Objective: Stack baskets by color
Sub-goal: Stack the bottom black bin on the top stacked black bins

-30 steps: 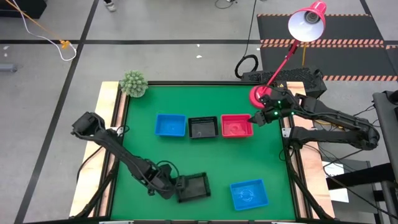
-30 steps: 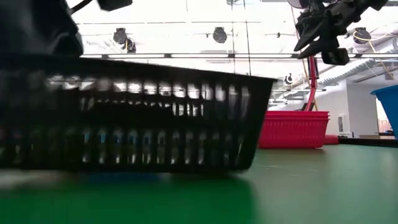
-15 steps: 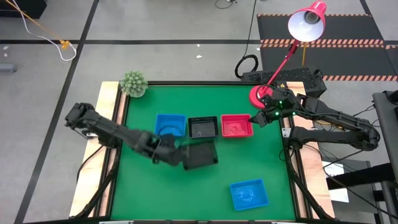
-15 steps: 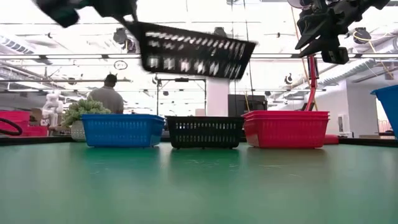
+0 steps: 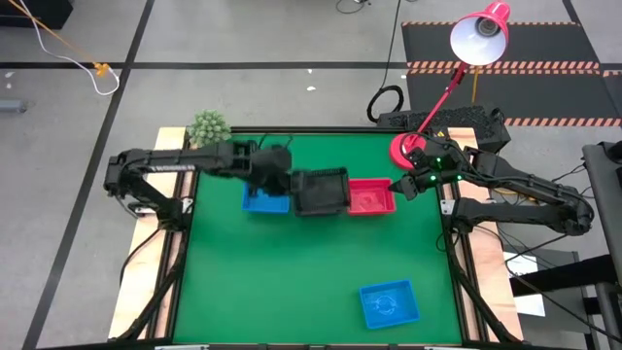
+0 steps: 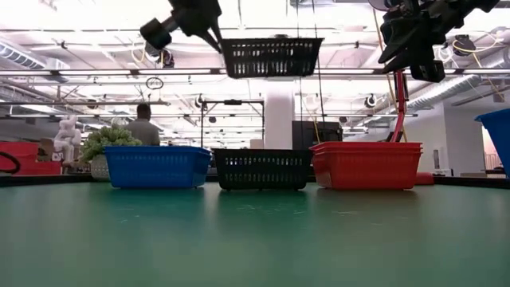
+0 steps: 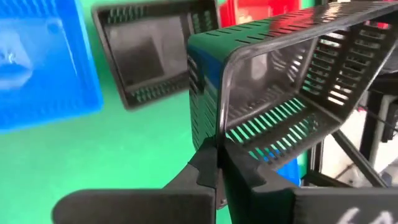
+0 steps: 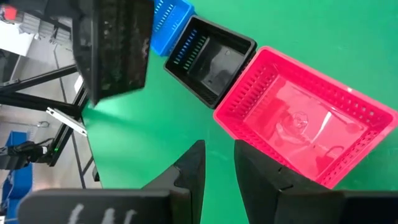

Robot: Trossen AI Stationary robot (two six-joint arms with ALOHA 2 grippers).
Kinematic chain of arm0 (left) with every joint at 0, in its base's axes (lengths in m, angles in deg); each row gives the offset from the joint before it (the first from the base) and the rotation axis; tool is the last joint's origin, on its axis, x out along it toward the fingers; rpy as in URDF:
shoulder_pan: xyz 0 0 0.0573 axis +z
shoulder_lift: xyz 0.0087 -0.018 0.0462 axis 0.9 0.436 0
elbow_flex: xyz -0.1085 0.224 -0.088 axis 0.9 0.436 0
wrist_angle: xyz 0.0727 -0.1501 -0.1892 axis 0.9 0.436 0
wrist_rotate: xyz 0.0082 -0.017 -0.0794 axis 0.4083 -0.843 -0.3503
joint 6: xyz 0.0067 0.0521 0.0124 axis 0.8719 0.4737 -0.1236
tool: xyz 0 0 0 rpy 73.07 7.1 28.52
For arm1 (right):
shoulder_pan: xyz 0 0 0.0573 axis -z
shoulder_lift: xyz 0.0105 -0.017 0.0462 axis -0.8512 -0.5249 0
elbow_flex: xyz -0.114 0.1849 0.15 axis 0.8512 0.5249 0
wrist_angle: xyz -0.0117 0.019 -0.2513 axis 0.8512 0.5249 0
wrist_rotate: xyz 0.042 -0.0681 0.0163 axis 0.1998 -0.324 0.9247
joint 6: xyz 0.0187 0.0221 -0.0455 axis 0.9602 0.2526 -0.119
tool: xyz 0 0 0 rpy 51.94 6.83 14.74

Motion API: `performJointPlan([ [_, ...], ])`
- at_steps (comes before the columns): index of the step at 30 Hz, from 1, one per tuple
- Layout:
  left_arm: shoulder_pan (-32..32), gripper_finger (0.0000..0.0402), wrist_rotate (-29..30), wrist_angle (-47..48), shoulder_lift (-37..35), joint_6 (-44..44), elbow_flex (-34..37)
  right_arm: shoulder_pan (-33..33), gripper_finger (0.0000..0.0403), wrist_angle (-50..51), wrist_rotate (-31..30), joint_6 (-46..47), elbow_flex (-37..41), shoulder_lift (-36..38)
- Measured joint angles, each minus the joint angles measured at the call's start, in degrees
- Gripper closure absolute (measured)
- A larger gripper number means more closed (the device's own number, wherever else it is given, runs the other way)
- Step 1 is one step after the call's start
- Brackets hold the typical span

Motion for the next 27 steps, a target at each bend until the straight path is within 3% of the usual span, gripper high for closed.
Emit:
performJointPlan([
  [11, 12.43, 0.0396, -10.19, 1.06, 1.4, 13.41, 1.39, -0.02, 0.0326, 0.02, -2.33, -0.26, 0.0, 0.0],
  [15, 13.9, 0.0396, -14.64, 0.18, 2.84, 14.98, 3.26, 0.0, 0.0326, -0.05, -4.66, -0.24, 0.0, -0.02],
  [27, 13.27, 0.0396, -14.74, -2.87, 7.58, 16.0, 4.65, 0.0, 0.0326, -0.44, -4.83, -0.39, -0.02, -0.09],
])
